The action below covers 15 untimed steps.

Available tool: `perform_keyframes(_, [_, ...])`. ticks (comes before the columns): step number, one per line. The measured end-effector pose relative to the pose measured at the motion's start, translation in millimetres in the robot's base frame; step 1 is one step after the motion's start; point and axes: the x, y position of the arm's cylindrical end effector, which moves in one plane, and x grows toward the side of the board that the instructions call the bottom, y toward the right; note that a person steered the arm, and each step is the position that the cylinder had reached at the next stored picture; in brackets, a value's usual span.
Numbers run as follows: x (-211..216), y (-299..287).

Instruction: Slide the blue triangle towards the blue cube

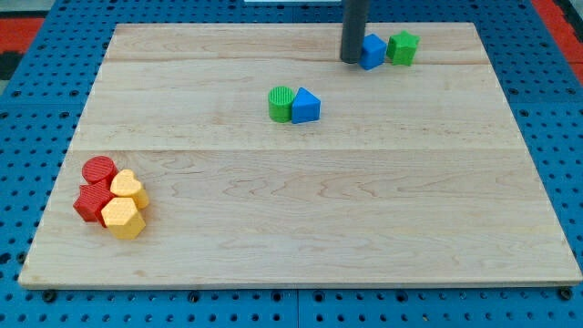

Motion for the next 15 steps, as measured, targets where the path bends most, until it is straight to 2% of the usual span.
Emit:
perform_keyframes(1, [50.1, -1.0])
perform_keyframes(2, [122.0, -0.9])
perform_keyframes(3, [140.1, -56.0])
perform_keyframes(4, [135.7, -96.2])
perform_keyframes(5, [96.2, -93.9])
perform_keyframes(6, [86.4, -27.2])
perform_keyframes(7, [61.2, -3.3])
perform_keyframes(8, [44.2, -5.7])
perform_keyframes(9, [54.3, -56.1])
perform_keyframes(10, [43.4, -84.5])
perform_keyframes(13, [36.3, -83.9])
perform_keyframes(14, [45.8, -107.5])
perform_keyframes(15, [37.1, -161.2])
